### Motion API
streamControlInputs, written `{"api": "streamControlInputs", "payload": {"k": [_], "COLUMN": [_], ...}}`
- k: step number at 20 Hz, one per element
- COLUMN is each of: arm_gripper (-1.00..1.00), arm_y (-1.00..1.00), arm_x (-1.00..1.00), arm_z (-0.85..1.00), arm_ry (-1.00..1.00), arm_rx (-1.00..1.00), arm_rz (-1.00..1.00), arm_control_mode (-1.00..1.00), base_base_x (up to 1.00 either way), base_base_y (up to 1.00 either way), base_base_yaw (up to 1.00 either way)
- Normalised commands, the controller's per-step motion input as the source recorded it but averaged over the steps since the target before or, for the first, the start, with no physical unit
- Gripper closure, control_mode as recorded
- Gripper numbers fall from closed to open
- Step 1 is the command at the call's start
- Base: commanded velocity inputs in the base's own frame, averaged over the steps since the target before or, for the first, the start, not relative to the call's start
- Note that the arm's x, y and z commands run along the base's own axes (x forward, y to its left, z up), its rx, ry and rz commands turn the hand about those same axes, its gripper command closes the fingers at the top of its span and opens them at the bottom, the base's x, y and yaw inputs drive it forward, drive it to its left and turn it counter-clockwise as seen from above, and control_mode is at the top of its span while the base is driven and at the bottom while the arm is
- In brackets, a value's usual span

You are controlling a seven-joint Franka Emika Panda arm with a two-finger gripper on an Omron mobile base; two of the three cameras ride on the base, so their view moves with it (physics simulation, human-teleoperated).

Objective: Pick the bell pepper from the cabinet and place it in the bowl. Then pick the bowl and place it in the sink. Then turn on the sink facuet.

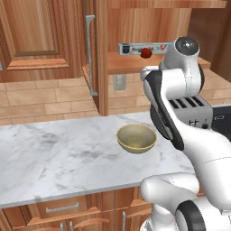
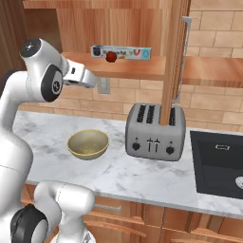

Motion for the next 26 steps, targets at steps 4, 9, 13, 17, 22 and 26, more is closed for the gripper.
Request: {"api": "streamControlInputs", "payload": {"k": [4, 9, 13, 17, 22, 26], "arm_gripper": [-1.0, -1.0, -1.0, -1.0, -1.0, -1.0], "arm_y": [-0.01, -0.03, -0.18, -0.23, -0.08, -0.03], "arm_x": [0.56, 0.68, 0.65, 0.82, 0.89, 0.74], "arm_z": [0.42, 0.31, 0.17, 0.0, -0.04, -0.01], "arm_ry": [-0.06, -0.03, 0.0, 0.0, 0.0, 0.0], "arm_rx": [0.0, 0.0, 0.0, 0.0, 0.0, 0.0], "arm_rz": [-0.07, -0.01, 0.0, 0.0, 0.0, 0.0], "arm_control_mode": [-1.0, -1.0, -1.0, -1.0, -1.0, -1.0], "base_base_x": [0.0, 0.0, 0.0, 0.0, 0.0, 0.0], "base_base_y": [0.0, 0.0, 0.0, 0.0, 0.0, 0.0], "base_base_yaw": [0.0, 0.0, 0.0, 0.0, 0.0, 0.0]}}
